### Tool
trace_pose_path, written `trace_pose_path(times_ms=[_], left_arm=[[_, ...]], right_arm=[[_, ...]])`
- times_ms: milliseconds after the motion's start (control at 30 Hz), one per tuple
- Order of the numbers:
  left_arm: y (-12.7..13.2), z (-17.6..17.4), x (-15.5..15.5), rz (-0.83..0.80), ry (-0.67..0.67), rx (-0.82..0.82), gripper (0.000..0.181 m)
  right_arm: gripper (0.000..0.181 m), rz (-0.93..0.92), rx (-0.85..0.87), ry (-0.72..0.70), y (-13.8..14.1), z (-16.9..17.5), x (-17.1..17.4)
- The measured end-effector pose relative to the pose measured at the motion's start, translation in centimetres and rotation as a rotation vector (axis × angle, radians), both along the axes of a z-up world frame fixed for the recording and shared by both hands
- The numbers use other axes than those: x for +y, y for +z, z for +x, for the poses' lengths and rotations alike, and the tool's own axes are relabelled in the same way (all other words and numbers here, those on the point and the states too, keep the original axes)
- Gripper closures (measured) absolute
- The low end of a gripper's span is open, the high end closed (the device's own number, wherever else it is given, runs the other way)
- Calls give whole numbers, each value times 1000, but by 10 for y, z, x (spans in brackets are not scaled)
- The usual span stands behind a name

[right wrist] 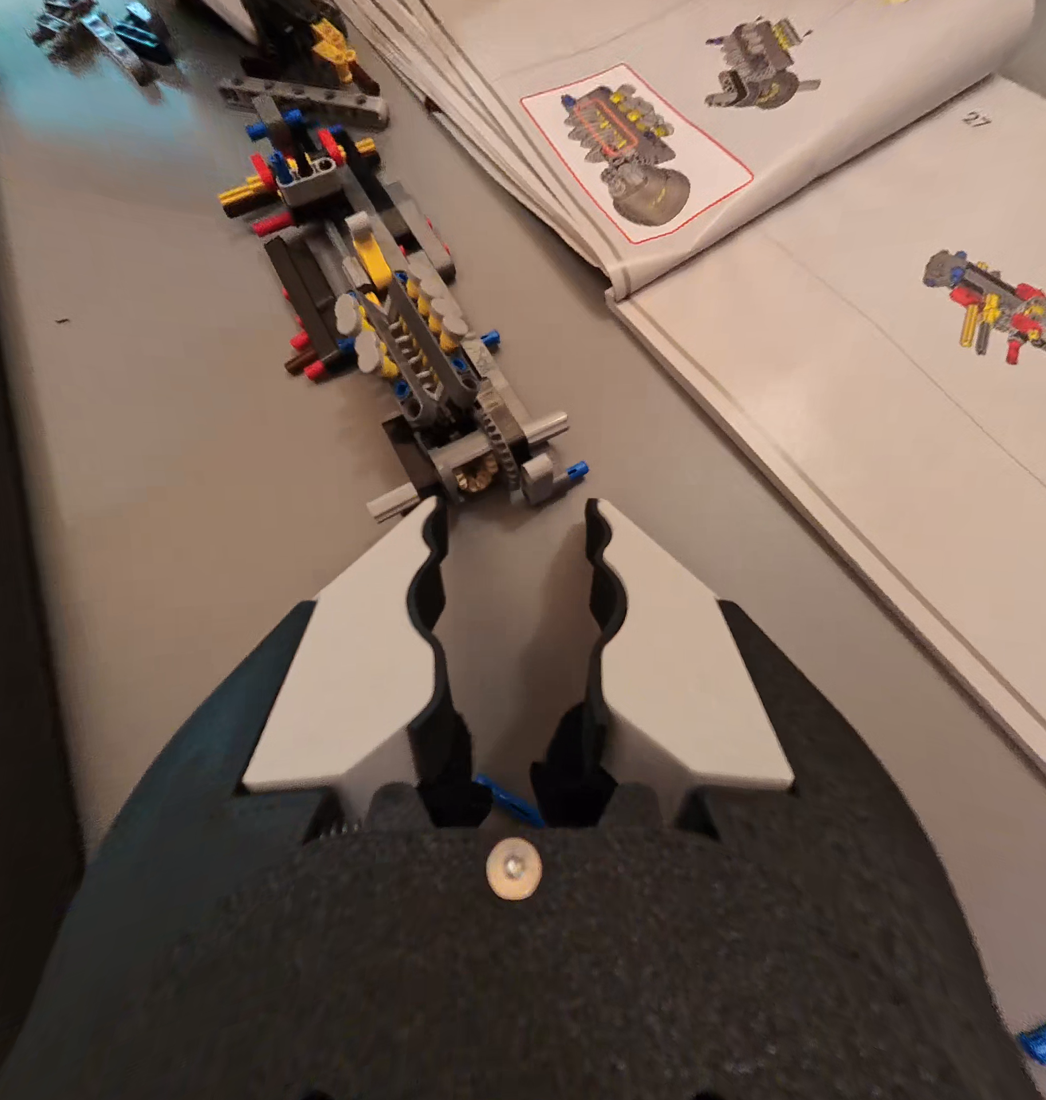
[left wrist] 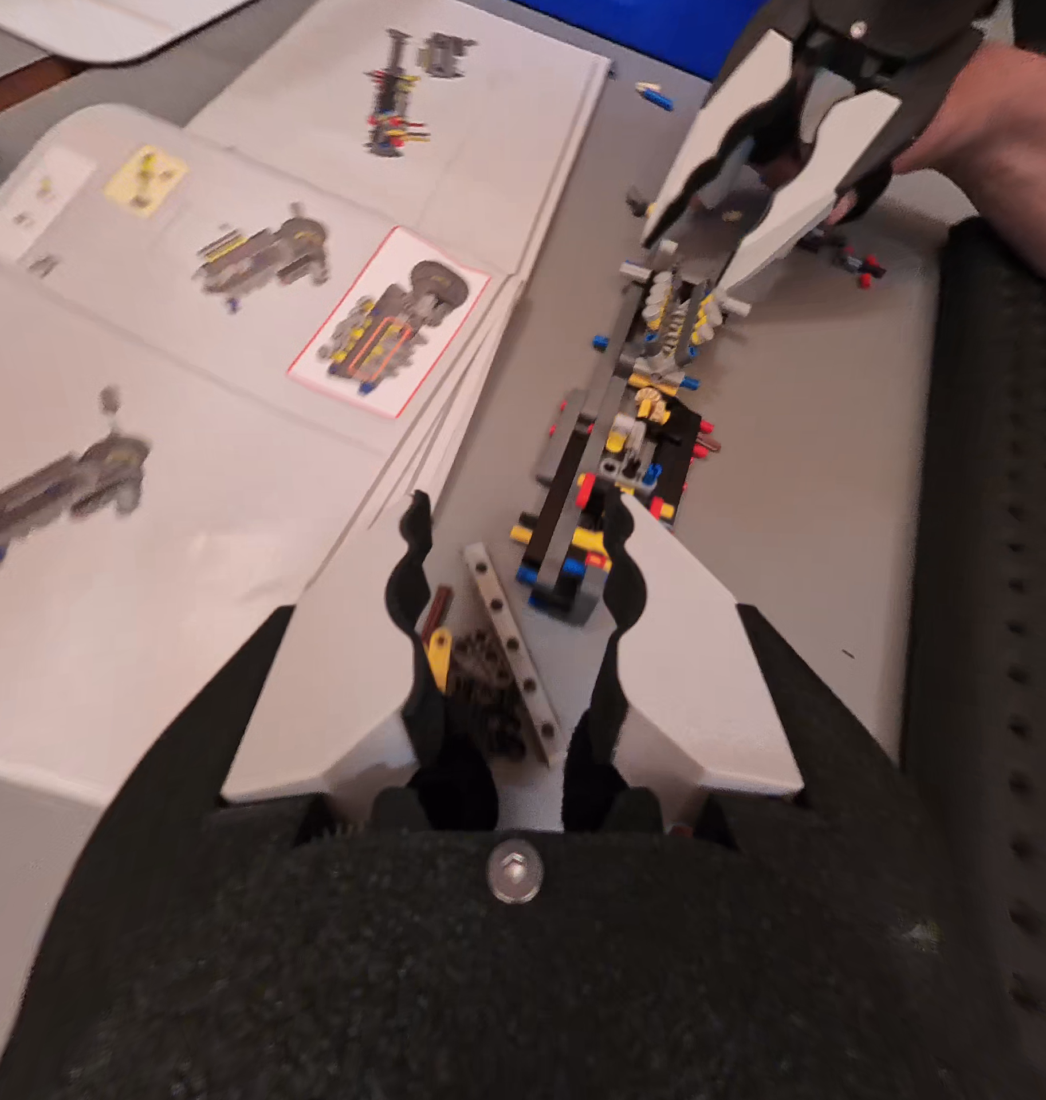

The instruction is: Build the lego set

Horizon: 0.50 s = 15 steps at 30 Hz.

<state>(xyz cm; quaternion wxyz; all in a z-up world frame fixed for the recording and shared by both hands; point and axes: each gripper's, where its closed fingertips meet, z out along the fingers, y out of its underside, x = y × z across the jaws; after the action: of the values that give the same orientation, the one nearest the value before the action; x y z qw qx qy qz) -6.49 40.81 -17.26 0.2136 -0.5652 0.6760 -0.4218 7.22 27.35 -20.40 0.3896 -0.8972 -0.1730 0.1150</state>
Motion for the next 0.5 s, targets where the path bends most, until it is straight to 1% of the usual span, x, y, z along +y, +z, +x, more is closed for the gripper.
trace_pose_path(times_ms=[67, 133, 233, 300, 367, 500], left_arm=[[-5, -15, 4, -1, 50, 10, 125], [-15, -23, 0, 24, 53, 45, 130], [-26, -22, -15, 39, 1, 94, 136], [-26, -20, -26, 17, -44, 108, 145], [-25, -18, -36, 25, -78, 105, 153], [-28, -12, -57, 86, -136, 106, 158]], right_arm=[[140, 12, -22, 3, 1, -1, 3], [143, 23, -48, -7, 1, 1, 6], [147, 18, -63, -27, 1, 5, 7], [157, 28, -110, -59, 2, 14, 8], [160, 53, -149, -88, 4, 24, 8], [163, 90, -156, -194, 11, 48, 6]])
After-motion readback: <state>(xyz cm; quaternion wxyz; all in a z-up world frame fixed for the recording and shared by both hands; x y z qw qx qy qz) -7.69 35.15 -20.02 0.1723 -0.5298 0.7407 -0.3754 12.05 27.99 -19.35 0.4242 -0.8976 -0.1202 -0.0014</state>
